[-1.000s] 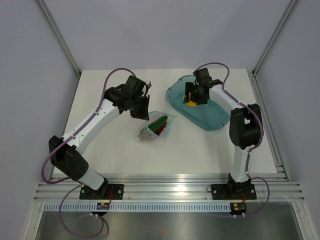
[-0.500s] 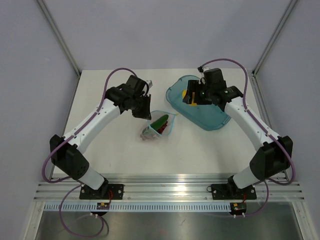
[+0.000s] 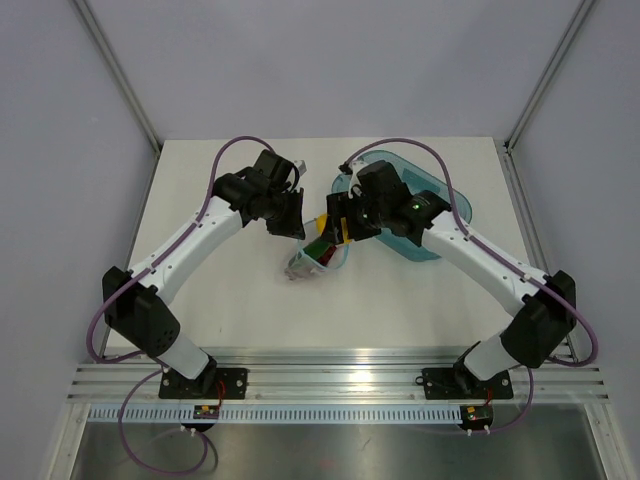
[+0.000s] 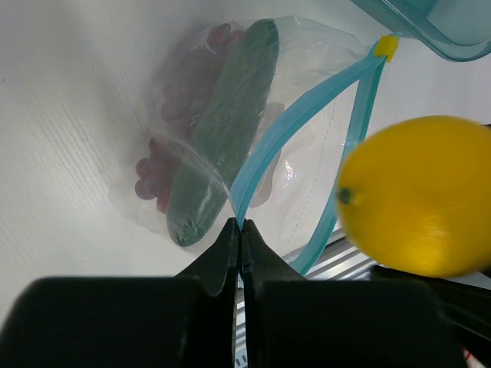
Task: Place the food in the zip-top bag and seal the zipper
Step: Place the fake fruit in the zipper food storage bag, then adjust the zipper food storage bag at the center of the board, then adjust the fake fruit in the zipper food storage bag.
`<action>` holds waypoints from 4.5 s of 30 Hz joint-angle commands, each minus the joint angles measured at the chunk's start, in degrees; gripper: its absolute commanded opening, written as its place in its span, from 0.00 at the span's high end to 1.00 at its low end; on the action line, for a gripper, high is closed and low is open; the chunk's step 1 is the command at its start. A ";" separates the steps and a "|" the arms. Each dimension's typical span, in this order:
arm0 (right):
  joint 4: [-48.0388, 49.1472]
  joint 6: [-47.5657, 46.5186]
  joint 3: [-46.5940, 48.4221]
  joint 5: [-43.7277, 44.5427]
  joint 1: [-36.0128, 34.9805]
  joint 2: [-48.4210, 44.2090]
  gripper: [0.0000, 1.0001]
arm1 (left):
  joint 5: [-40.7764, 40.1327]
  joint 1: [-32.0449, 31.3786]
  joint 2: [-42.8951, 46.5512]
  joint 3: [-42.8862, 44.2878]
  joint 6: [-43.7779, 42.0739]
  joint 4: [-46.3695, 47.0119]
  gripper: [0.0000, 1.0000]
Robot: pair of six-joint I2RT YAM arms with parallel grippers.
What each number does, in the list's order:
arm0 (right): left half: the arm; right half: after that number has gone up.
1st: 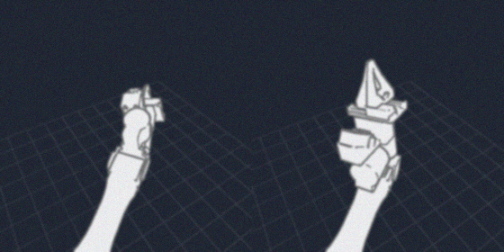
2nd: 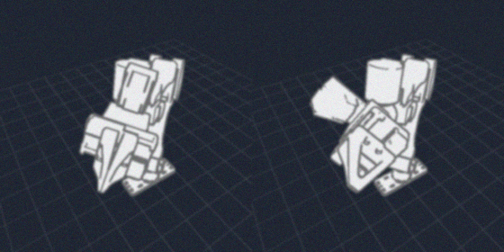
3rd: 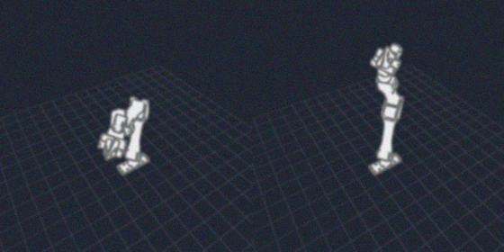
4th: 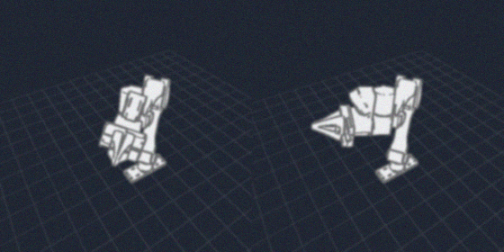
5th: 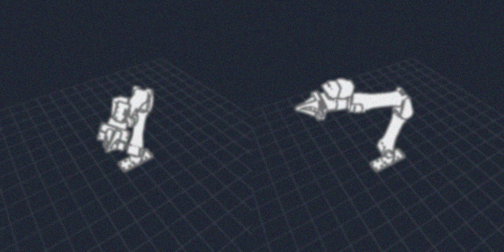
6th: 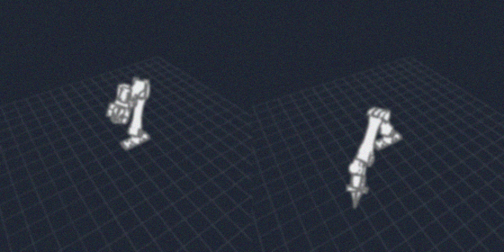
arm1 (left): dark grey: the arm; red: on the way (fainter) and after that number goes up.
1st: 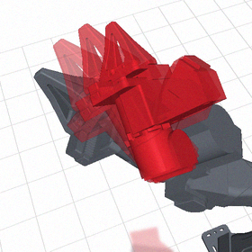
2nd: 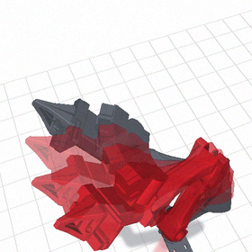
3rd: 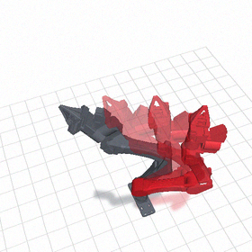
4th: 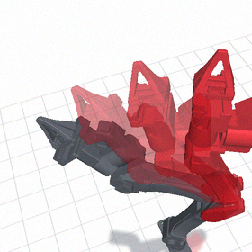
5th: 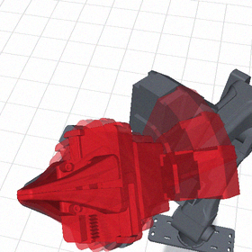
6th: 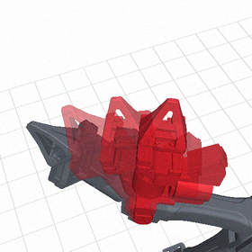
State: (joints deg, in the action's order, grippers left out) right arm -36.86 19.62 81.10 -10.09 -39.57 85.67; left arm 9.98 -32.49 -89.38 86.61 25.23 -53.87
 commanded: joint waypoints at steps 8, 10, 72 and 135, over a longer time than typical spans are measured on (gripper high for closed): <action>1.88 0.16 -0.94 -3.98 -1.91 5.30 0.41 | 1.89 0.41 0.53 0.58 0.69 3.33 1.00; 1.79 0.07 -0.94 -4.24 -1.91 5.38 0.40 | 2.59 0.41 0.35 0.67 0.78 3.42 1.00; 8.30 10.62 -9.92 8.68 0.81 -3.30 1.00 | 9.63 1.82 2.37 -4.00 -3.61 6.24 1.00; 11.03 24.77 -16.50 14.31 0.99 -8.06 1.00 | 11.99 -6.09 -2.64 -4.43 -10.03 10.09 1.00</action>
State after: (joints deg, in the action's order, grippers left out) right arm -25.61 45.17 65.67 1.26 -38.76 80.42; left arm 21.82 -38.68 -92.12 82.41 16.03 -45.04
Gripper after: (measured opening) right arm 0.010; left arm 0.008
